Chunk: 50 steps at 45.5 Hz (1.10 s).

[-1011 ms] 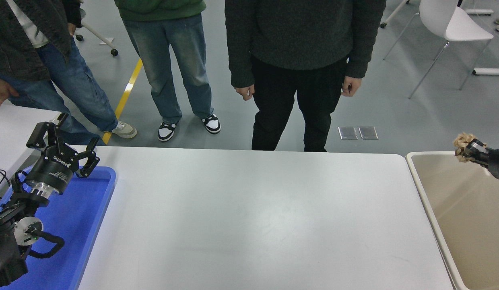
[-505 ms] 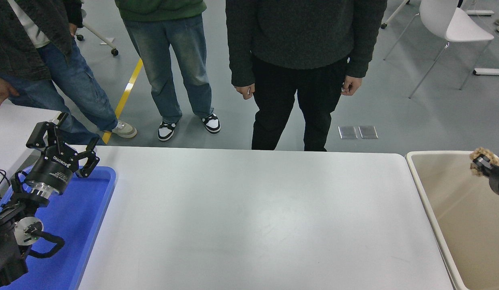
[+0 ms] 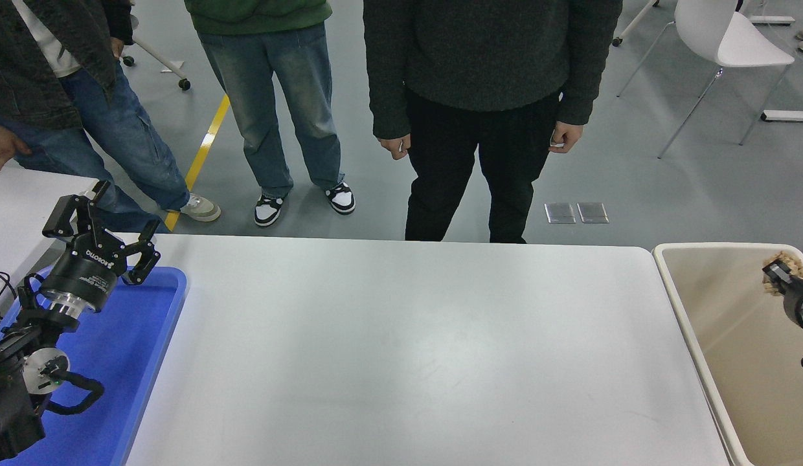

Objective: Clean the table surface

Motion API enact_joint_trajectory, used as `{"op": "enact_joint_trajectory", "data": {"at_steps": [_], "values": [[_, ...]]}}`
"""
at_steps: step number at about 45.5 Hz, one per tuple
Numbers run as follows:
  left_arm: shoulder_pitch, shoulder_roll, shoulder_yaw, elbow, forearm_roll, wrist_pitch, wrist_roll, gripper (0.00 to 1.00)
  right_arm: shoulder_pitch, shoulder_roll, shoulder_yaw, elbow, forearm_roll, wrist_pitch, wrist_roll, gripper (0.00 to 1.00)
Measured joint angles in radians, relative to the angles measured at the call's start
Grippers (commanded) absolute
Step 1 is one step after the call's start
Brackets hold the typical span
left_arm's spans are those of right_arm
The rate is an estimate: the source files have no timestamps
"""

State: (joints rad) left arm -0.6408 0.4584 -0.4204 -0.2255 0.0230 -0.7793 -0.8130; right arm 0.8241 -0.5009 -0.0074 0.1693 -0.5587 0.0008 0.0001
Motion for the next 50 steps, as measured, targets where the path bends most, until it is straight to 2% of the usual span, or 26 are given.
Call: {"op": "enact_joint_trajectory", "data": {"at_steps": [21,40,50], "values": [[0.000,0.000,0.000,0.000,0.000,0.000,0.000,1.00,0.003,-0.002,0.007,-0.003,0.125,-0.003,-0.001,1.00],[0.000,0.000,0.000,0.000,0.000,0.000,0.000,1.00,0.000,-0.010,0.012,0.013,0.147,0.000,-0.002,1.00],[0.000,0.000,0.000,0.000,0.000,0.000,0.000,1.00,0.005,-0.043,0.053,0.099,0.158,-0.001,0.003,1.00]]}}
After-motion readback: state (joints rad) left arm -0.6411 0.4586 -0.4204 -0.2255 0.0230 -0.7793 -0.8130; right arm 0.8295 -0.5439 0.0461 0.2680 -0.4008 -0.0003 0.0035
